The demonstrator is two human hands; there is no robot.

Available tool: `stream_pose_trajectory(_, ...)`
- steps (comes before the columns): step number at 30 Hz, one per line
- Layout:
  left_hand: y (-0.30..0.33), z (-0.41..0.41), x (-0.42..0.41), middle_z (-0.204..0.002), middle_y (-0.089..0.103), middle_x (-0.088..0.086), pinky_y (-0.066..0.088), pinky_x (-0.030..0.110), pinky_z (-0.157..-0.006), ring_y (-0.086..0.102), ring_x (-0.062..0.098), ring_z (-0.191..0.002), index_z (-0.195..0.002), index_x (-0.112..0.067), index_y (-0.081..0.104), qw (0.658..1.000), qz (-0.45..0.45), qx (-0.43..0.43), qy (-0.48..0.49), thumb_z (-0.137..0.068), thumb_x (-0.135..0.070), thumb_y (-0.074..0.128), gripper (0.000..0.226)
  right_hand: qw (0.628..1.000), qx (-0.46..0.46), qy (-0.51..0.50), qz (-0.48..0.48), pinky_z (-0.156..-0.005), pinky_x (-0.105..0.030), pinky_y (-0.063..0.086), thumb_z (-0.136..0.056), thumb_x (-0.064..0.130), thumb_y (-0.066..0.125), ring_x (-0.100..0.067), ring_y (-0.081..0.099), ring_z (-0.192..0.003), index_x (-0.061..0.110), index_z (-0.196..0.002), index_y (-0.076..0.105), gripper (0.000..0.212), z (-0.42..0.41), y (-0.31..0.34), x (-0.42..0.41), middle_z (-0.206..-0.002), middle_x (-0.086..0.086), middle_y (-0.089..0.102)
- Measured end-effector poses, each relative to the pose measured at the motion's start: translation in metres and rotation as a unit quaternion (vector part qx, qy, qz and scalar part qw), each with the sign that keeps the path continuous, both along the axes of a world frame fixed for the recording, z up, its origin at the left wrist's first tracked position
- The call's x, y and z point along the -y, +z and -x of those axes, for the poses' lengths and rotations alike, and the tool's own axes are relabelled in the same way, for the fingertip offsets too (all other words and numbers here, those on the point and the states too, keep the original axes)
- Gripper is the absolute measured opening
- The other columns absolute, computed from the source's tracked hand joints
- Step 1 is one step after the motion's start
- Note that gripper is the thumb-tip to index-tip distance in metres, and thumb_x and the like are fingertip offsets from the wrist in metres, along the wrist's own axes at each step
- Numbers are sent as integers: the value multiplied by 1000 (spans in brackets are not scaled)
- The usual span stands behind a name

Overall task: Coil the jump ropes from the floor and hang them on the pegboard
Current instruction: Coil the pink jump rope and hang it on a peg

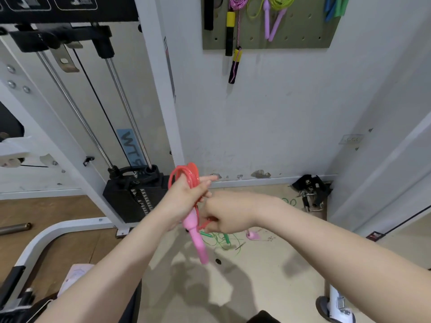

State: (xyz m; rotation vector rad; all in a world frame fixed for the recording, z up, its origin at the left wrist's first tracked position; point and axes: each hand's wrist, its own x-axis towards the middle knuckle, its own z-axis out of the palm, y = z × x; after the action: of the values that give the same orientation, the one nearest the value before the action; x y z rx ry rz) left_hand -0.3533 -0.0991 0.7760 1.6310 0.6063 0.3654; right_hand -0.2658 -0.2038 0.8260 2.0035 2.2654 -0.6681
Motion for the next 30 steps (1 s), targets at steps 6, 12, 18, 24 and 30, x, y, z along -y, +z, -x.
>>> stream_pose_trajectory(6,-2,8,23,-59,67,5,48,20,-53,61,12,-50,-79,-5,60,993,108,17,-40,-96,-27,41,34,966,-63,-143,-204,-67,-30,48,-78,29,69,-5,50,-61,19,-78,64,11,-33,33,-3,-64,6,62)
stream_pose_trajectory(12,3,6,21,-36,42,-4,47,28,-74,47,12,-42,-78,-11,72,960,181,133,-167,-77,-75,43,70,886,-308,-272,-215,-48,-25,38,-77,23,74,-9,43,-49,18,-70,51,24,-55,12,1,-54,0,51)
stream_pose_trajectory(18,5,5,21,-41,38,-8,49,20,-60,34,0,-30,-117,-2,62,855,363,242,-281,-84,-26,66,42,755,-565,-303,-139,-41,-16,28,-88,30,57,-4,31,-44,23,-65,54,24,-61,-31,0,-62,-6,36)
stream_pose_trajectory(24,12,7,8,-125,62,5,52,15,-57,20,5,-34,-122,-5,60,824,437,312,-178,-71,-21,79,56,819,-473,-322,-41,-66,-27,36,-98,28,44,-5,41,-48,19,-72,50,28,-48,-82,6,-51,10,44)
stream_pose_trajectory(30,4,5,-8,-138,49,10,56,21,-59,67,9,-58,-137,-10,38,938,280,174,103,-90,2,48,49,975,-166,-125,84,-60,-27,42,-84,1,48,-21,48,-66,15,-106,45,26,-29,-65,10,-76,-8,54)
